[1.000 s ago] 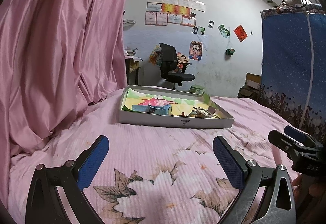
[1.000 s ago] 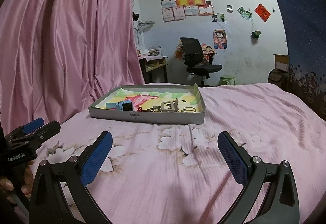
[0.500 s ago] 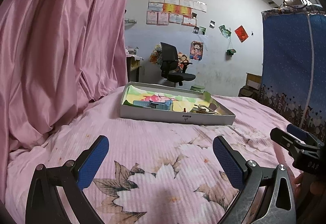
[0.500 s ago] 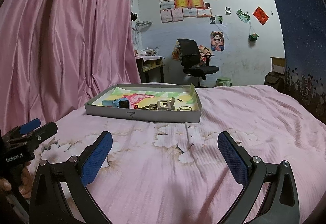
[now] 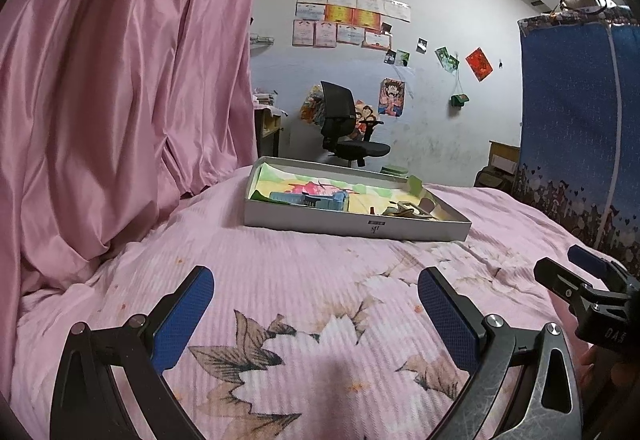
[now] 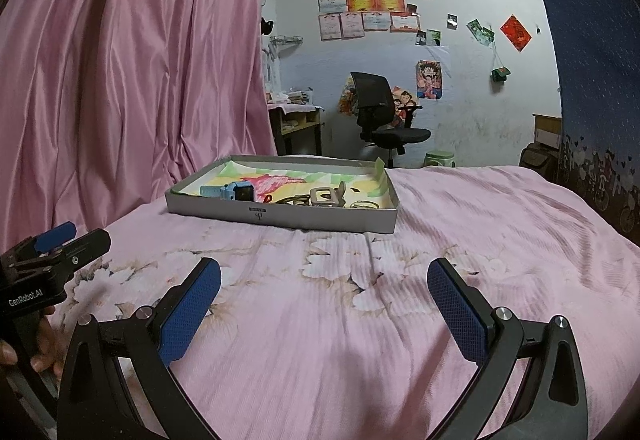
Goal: Organize jewelry
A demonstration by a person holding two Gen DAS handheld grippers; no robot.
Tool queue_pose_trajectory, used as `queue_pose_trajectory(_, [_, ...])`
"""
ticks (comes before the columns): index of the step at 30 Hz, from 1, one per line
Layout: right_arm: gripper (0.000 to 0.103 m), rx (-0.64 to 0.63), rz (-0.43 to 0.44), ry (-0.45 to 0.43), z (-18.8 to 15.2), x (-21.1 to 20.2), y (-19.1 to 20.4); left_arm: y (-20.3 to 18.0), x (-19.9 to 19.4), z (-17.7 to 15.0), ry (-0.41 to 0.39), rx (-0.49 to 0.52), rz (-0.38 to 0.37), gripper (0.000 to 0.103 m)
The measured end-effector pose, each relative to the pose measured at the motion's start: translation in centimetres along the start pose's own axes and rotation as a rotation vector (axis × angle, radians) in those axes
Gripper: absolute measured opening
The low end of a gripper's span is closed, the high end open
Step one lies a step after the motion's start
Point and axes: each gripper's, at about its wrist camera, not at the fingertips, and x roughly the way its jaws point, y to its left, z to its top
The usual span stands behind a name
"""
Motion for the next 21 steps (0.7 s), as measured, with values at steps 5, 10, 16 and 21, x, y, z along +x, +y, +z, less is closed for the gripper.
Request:
queue_pose_trajectory(5, [0.102,-0.007,-0.006,0.000,-0.44,-0.13,-0.04,0.12,-0.01,-0.30,-0.005,-0.006,0.007,0.103])
queue_pose_trajectory(10, [0.102,-0.006,-0.017,0.019,-0.88,0.08,-0.22,0.26,0.11,-0.53,0.000,-0.014,0.008,0.103])
queue_pose_trajectory(16, [0.102,0.005,-0.015,0.025,-1.09,0.18,-0.57,0.28,0.13,-0.56,-0.001,-0.006,0.009,0.103])
queue_pose_trajectory(21, [0.102,0.010,-0.019,0.008,-0.98,0.19,-0.20,0.26,0.21,-0.60,-0.002,-0.006,0.009,0.103])
